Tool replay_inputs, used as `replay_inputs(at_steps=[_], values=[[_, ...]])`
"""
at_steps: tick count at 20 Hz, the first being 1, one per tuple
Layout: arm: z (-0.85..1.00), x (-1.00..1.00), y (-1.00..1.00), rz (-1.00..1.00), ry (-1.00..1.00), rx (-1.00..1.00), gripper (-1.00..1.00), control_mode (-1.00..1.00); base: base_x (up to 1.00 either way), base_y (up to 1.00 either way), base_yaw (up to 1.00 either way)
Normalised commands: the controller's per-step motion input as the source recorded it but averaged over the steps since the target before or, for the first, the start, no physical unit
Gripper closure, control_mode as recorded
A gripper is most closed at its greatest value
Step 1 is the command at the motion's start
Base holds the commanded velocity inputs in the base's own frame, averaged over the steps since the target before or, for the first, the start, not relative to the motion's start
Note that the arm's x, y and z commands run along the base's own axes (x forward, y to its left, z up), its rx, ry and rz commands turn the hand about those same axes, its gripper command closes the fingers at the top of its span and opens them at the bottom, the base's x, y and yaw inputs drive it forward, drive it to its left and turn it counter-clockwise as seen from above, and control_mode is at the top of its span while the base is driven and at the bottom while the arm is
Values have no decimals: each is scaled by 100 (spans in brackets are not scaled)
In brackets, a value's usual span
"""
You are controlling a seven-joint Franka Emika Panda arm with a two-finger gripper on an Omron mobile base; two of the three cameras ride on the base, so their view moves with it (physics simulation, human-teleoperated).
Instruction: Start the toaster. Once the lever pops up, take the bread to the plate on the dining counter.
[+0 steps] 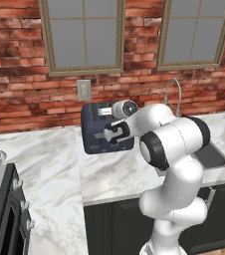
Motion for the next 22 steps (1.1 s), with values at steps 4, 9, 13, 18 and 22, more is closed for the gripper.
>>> replay_inputs(at_steps=[4, 9, 13, 18, 22], values=[[0, 0, 0, 0, 0, 0, 100, -100, 0, 0, 0], [0, 0, 0, 0, 0, 0, 100, -100, 0, 0, 0], [0, 0, 0, 0, 0, 0, 100, -100, 0, 0, 0], [0, 0, 0, 0, 0, 0, 100, -100, 0, 0, 0], [1, 0, 0, 0, 0, 0, 100, -100, 0, 0, 0]])
